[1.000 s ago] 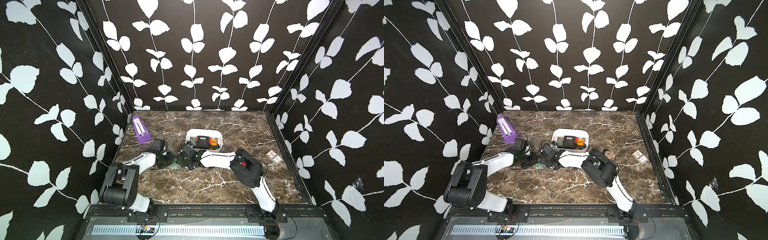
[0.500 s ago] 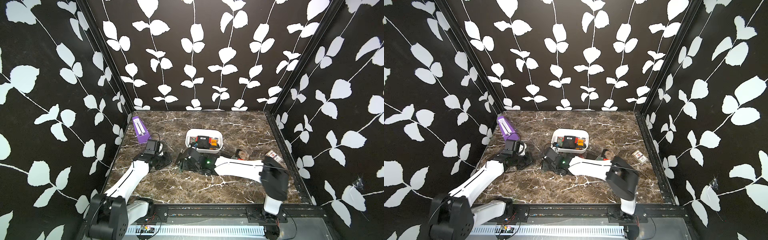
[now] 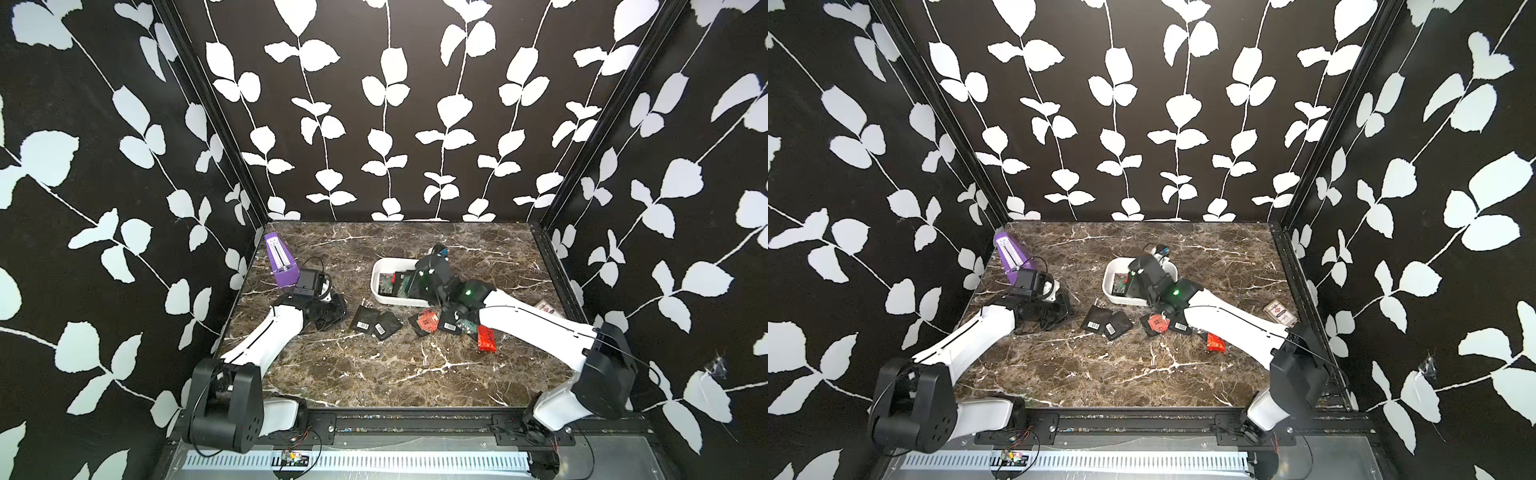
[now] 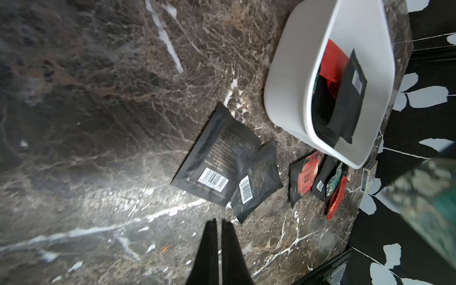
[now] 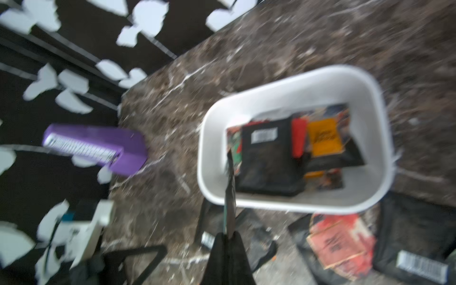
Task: Put the tea bags into the storage box
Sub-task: Place the tea bag in the storage box.
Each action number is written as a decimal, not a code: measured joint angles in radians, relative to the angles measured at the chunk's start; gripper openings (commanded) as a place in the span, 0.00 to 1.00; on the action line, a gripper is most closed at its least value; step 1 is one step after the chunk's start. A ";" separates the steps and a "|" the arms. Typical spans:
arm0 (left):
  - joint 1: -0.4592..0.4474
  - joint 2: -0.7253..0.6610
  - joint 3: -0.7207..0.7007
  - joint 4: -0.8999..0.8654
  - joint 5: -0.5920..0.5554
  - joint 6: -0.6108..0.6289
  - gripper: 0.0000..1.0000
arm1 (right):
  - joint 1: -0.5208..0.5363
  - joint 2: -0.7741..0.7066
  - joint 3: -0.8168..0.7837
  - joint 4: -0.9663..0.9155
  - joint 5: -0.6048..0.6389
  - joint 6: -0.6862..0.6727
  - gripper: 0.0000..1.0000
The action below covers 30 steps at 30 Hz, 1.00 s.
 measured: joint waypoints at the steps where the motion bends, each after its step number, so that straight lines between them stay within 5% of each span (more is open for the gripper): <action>1: 0.000 0.014 0.007 0.006 0.003 0.000 0.01 | -0.023 0.018 0.003 0.004 -0.002 -0.006 0.00; 13: 0.000 0.078 0.024 0.061 0.029 0.000 0.00 | -0.116 0.231 0.104 0.027 -0.068 -0.045 0.00; 20: 0.000 0.112 0.032 0.066 0.029 0.004 0.00 | -0.142 0.215 0.083 0.023 -0.052 -0.058 0.40; 30: 0.000 0.200 0.074 0.103 0.034 0.011 0.00 | -0.117 -0.014 -0.085 -0.027 -0.047 -0.068 0.45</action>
